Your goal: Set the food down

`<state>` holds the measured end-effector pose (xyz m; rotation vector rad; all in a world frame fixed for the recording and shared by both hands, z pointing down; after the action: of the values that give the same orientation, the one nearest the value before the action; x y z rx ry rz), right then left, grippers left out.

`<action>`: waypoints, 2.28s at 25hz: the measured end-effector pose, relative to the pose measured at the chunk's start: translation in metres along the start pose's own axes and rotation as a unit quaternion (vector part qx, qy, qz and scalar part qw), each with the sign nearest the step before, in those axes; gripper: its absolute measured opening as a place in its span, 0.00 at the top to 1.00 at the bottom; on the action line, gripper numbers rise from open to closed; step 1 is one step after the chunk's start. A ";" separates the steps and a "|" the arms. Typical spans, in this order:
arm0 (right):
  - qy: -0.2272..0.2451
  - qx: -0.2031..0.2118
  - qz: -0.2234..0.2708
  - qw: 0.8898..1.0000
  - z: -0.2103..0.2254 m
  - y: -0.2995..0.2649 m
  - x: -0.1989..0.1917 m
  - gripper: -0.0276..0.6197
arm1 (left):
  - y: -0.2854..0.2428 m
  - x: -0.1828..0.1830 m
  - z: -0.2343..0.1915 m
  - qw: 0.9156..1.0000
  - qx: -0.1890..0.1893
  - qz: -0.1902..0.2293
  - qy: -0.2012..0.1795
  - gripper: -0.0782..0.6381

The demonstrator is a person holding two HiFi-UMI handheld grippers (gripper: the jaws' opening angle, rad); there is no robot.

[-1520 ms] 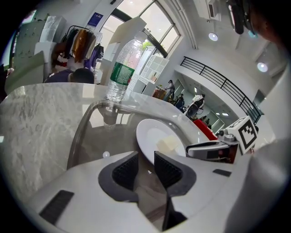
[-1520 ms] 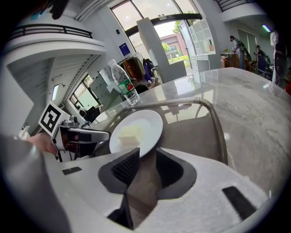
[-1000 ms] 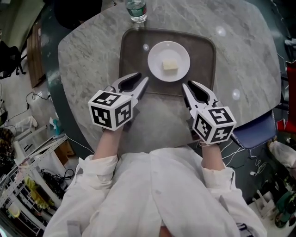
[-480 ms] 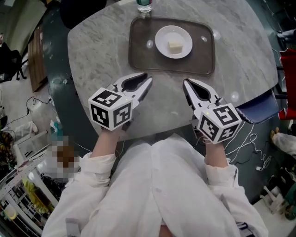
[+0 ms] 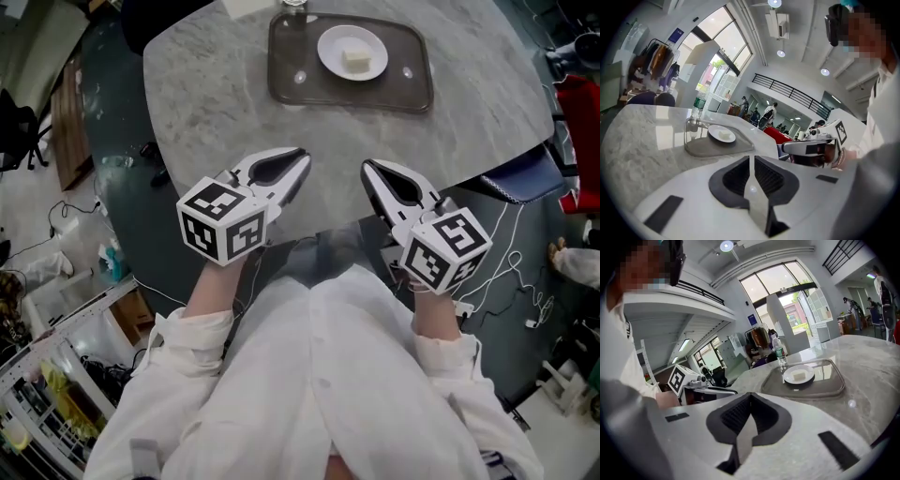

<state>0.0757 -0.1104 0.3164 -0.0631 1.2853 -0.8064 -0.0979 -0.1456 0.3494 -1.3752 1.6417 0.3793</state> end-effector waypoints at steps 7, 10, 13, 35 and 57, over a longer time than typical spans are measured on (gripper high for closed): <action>-0.020 0.054 0.010 0.998 -0.037 0.022 -0.013 0.95 | 0.026 -0.024 0.026 0.998 -0.028 0.042 0.029 0.83; -0.004 0.063 0.001 0.998 -0.048 0.024 -0.019 0.95 | 0.031 -0.030 0.037 0.997 -0.038 0.051 0.036 0.84; -0.043 0.078 0.011 0.996 -0.051 0.028 -0.019 0.95 | 0.029 -0.036 0.049 0.997 -0.046 0.048 0.039 0.84; -0.019 0.090 0.006 0.996 -0.021 0.071 -0.009 0.95 | -0.001 -0.033 0.099 0.998 -0.023 0.034 0.037 0.84; 0.100 0.110 -0.043 0.988 -0.020 0.089 -0.005 0.95 | -0.020 -0.026 0.123 0.998 -0.057 0.028 0.011 0.84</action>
<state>0.1020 -0.0351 0.2722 0.1426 1.3808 -1.0449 -0.0265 -0.0475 0.3122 -1.4234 1.7015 0.4990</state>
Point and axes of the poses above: the fingertips, and each gripper's own axes: y backward along the fingers, z to its right, x out of its top, the point moved 7 cm from there along y, backward along the fingers, and after that the axes turned 9 degrees about -x, right-handed, at the moved point
